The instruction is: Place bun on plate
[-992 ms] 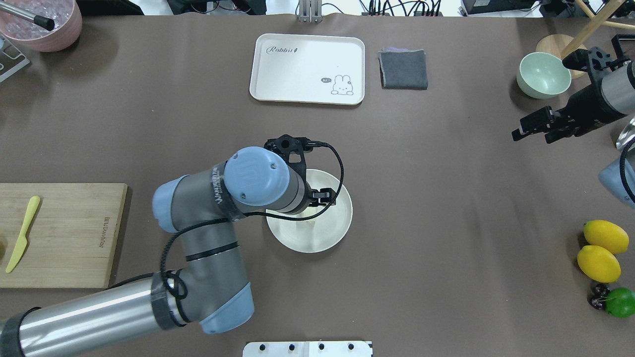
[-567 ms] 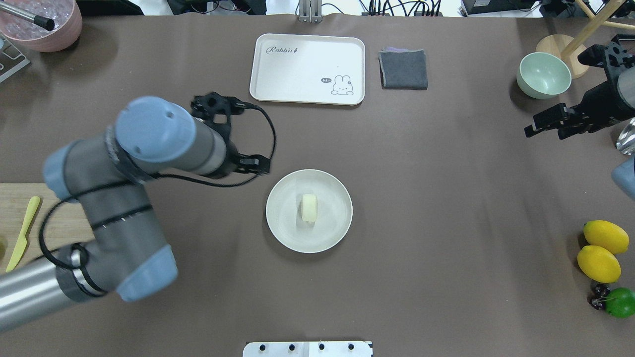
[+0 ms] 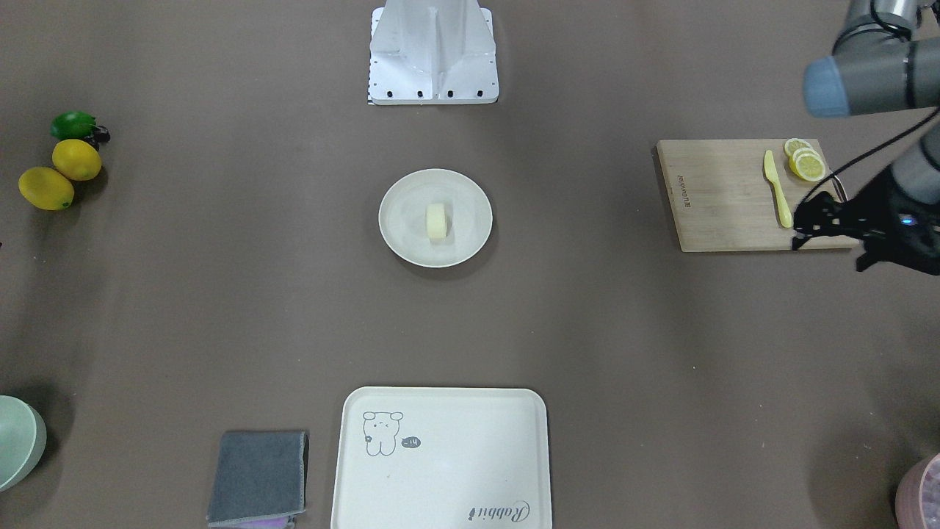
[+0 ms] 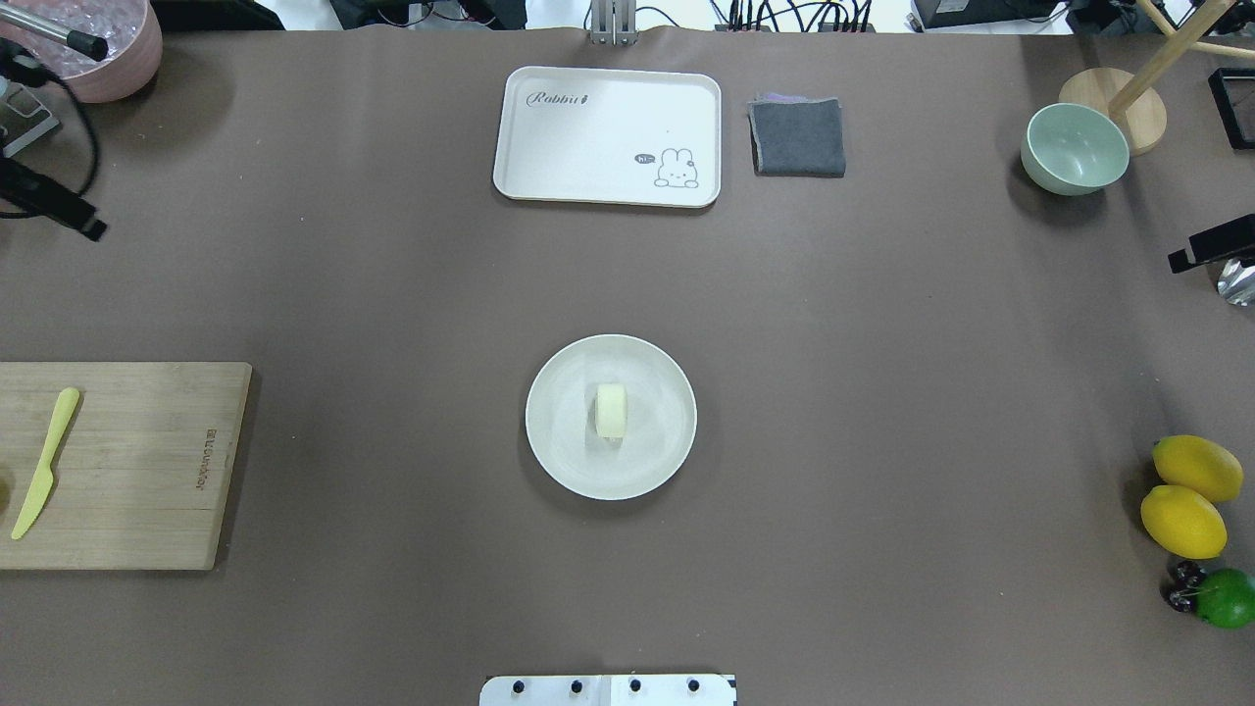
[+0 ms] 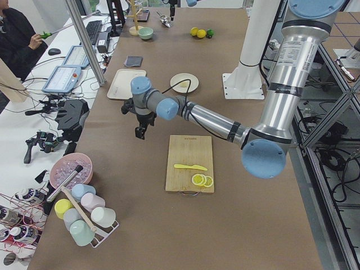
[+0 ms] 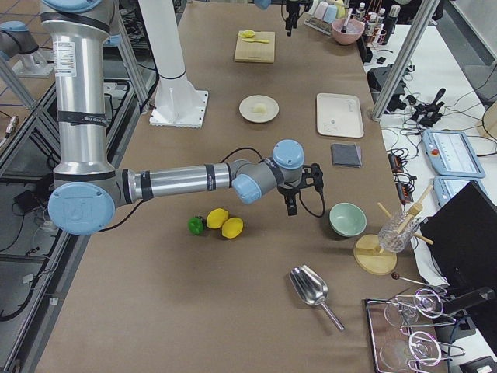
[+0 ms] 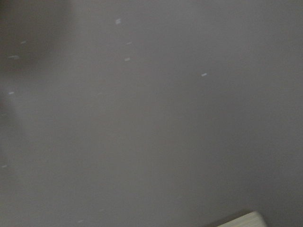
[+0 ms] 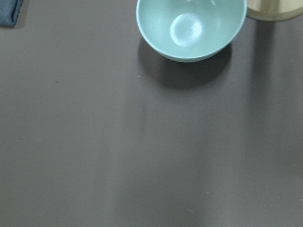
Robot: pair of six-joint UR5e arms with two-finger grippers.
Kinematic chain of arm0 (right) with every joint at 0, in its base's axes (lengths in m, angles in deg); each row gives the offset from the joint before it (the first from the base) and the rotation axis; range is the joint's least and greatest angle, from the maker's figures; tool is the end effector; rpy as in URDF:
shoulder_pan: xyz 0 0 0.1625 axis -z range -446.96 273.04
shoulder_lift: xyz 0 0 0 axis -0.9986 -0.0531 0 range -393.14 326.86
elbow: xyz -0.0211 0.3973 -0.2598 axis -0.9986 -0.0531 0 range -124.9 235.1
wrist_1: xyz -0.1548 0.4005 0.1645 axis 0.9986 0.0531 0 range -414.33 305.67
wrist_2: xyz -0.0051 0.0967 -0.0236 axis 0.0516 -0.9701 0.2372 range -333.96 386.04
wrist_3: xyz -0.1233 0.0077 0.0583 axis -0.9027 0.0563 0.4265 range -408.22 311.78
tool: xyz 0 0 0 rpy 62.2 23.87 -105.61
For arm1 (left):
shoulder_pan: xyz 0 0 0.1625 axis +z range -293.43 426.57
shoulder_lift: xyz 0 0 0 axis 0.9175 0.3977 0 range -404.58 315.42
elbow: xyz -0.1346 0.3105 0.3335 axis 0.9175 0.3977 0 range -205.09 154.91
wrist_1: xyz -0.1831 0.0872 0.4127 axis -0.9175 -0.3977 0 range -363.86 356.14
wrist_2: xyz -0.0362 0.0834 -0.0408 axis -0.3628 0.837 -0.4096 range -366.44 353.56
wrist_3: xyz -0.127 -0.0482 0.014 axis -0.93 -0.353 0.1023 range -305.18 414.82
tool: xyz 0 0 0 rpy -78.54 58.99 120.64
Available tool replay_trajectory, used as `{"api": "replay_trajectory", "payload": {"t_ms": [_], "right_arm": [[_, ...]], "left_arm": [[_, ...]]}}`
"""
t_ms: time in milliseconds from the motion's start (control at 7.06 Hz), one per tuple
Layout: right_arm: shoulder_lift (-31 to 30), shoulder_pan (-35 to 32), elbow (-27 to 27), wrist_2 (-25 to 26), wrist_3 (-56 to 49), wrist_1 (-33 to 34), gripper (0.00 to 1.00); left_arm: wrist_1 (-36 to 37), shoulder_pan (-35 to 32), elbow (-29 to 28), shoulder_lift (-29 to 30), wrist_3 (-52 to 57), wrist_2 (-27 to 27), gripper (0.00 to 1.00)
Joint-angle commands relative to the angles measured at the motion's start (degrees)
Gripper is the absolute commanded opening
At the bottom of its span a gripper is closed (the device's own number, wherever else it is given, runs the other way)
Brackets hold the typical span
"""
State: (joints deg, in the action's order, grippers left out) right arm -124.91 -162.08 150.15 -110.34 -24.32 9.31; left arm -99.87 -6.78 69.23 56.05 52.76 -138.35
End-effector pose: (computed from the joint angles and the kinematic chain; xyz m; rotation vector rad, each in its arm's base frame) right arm -0.1101 -0.5480 0.6448 0.1981 -0.9067 -0.0633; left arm 0.1437 -0.6274 0.5751 0.2286 0.7745 0.3746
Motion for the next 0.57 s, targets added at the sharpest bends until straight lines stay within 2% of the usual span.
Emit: {"api": "replay_trajectory", "payload": {"t_ms": [0, 283, 425], "right_arm": [[-2.0, -2.4, -2.8, 0.0, -6.6, 0.0, 1.00], [-2.6, -5.4, -5.1, -0.8, -11.6, 0.1, 1.00], [-2.5, -6.9, -4.8, -1.9, -11.9, 2.2, 1.00]], "left_arm": [[0.0, -12.0, -11.0, -1.0, 18.7, -2.4, 0.98], [1.8, -12.7, -8.9, -4.0, 16.8, -3.3, 0.98], [1.6, -12.9, -8.3, -4.6, 14.8, -6.1, 0.98]]}}
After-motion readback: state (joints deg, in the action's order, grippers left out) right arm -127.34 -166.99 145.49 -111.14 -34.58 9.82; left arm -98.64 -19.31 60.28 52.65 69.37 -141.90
